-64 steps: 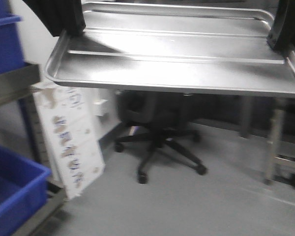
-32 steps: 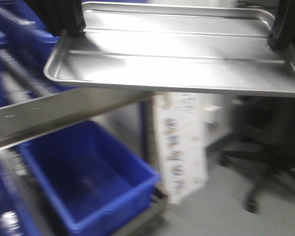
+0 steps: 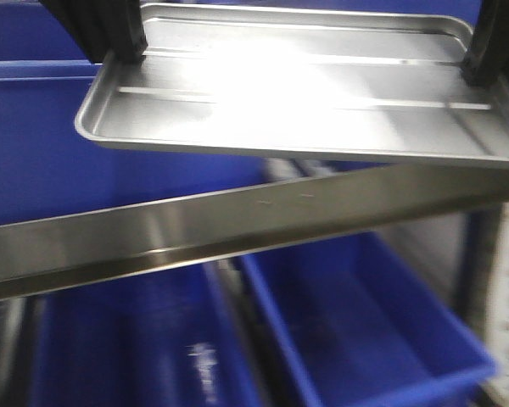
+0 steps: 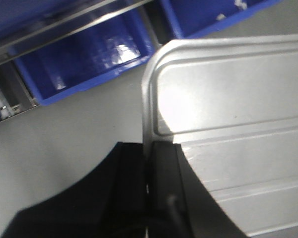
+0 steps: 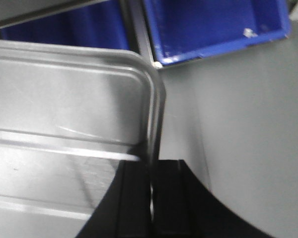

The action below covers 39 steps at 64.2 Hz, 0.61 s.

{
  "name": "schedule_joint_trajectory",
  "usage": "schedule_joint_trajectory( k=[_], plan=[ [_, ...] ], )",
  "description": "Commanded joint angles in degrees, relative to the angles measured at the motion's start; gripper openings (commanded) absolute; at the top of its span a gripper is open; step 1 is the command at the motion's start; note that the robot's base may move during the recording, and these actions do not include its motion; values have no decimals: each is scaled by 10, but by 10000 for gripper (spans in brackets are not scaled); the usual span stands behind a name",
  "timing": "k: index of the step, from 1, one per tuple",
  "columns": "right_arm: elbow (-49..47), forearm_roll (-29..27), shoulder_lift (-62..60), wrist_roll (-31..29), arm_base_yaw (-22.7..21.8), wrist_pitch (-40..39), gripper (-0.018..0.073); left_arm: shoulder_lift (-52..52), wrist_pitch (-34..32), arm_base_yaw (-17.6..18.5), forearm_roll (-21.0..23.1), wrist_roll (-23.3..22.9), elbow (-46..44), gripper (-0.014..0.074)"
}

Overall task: Grab silver tray and place in blue box
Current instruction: 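Carry the silver tray with both grippers toward the blue crate shelf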

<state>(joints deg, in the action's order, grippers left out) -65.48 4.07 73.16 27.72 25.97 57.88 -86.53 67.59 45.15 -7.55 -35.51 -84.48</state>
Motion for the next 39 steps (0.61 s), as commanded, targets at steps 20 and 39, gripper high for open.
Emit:
schedule_joint_trajectory(
  k=[20, 39],
  plan=[
    [-19, 43, -17, -3, -6, -8, 59, 23, 65, -3, -35, 6, -13, -105],
    [-19, 43, -17, -3, -6, -8, 59, 23, 65, -3, -35, 6, -13, -105]
  ],
)
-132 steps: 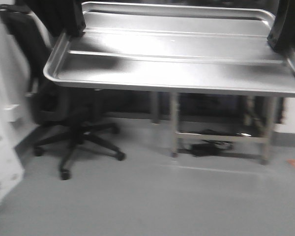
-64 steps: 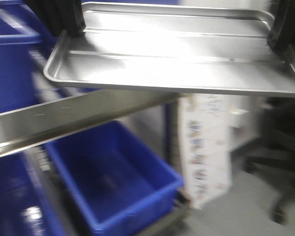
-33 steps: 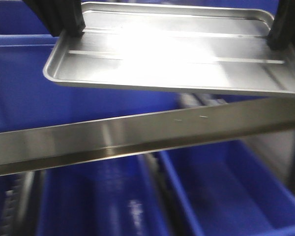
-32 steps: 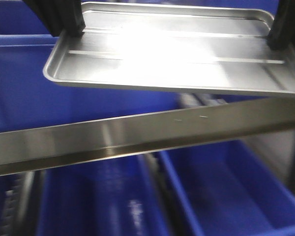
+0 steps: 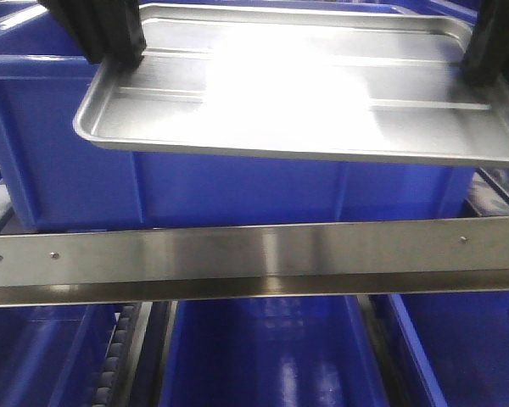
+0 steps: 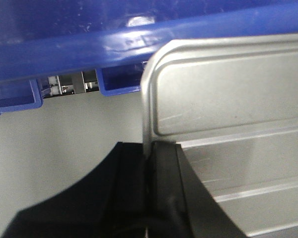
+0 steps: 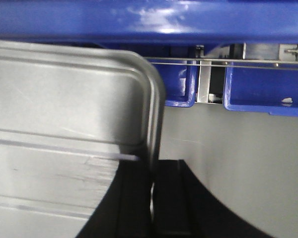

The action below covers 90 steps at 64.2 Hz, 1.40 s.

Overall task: Grab silver tray and place in blue box
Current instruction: 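Carry the silver tray with both grippers toward the blue crate shelf, then position the held silver tray above the large blue crate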

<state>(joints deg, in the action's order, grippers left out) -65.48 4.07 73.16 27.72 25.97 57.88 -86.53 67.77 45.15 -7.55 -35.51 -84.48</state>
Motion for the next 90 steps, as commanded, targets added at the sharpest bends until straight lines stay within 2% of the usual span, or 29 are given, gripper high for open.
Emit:
schedule_joint_trajectory(
  k=[1, 90],
  plan=[
    [-19, 43, -17, -3, -6, -8, 59, 23, 63, -3, -35, 6, -13, -105],
    [-19, 43, -17, -3, -6, -8, 59, 23, 63, -3, -35, 6, -13, -105]
  ],
)
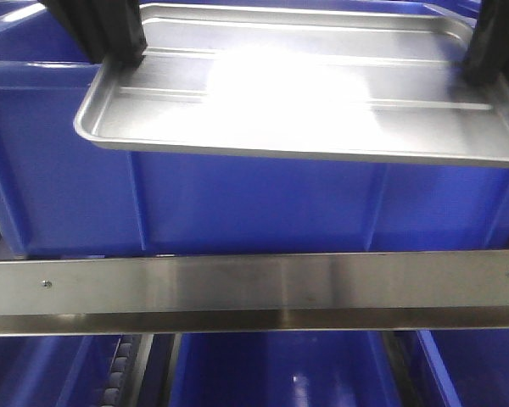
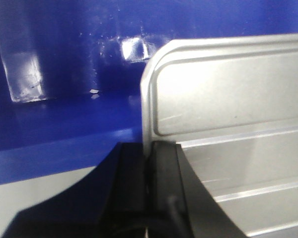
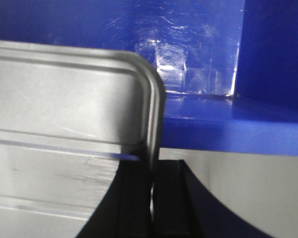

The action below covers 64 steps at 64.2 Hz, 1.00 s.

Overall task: Grab silver tray and place in blue box
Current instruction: 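Position the held silver tray above the large blue crate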

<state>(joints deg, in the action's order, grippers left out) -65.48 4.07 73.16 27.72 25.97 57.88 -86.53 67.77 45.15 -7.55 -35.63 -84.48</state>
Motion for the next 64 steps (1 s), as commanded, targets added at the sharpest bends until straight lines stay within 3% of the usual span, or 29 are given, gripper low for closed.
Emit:
schedule_joint_trajectory(
  k=[1, 64],
  plan=[
    [-19, 43, -17, -3, -6, -8, 59, 23, 63, -3, -35, 7, -13, -105],
    [-19, 43, -17, -3, -6, -10, 59, 23, 40, -3, -35, 7, -14, -105]
  ],
)
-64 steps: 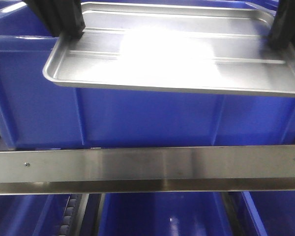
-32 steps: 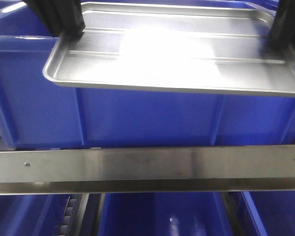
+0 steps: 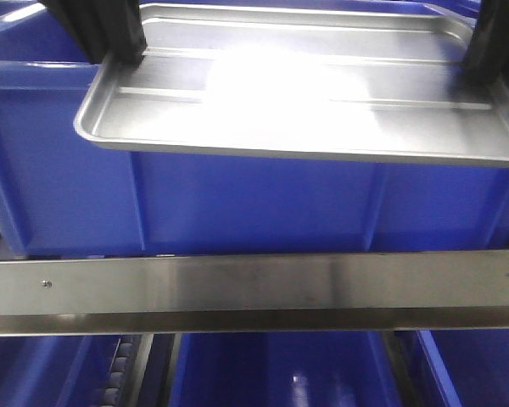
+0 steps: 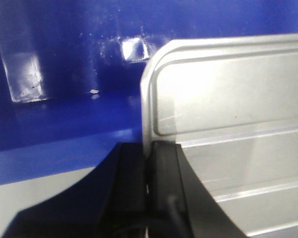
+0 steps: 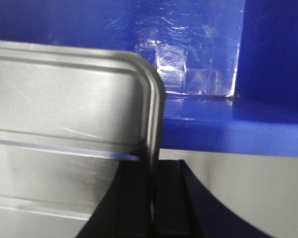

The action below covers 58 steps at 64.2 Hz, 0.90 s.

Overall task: Grab silver tray and place in blue box
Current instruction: 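Position the held silver tray above the large blue crate, then lower the silver tray into the blue crate and open both grippers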

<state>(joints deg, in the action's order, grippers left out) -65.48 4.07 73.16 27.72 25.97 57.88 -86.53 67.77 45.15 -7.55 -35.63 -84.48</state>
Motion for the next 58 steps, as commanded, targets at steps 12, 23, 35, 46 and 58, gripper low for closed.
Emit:
schedule_joint_trajectory(
  k=[12, 23, 35, 46, 58],
  plan=[
    [-19, 43, -27, -12, -6, -6, 59, 23, 38, -1, -37, 9, -27, -105],
    [-46, 43, -43, -12, -6, 15, 59, 23, 37, -1, -49, 45, -71, -105],
    [-137, 43, -42, -12, -6, 35, 59, 23, 19, -1, -80, 73, -128, -105],
    [-215, 48, -17, -29, -6, 7, 59, 19, -49, -17, -103, 73, -159, -105],
    [-288, 70, 60, -60, -6, 5, 59, -21, -88, -61, -96, 71, -186, -105]
  ],
)
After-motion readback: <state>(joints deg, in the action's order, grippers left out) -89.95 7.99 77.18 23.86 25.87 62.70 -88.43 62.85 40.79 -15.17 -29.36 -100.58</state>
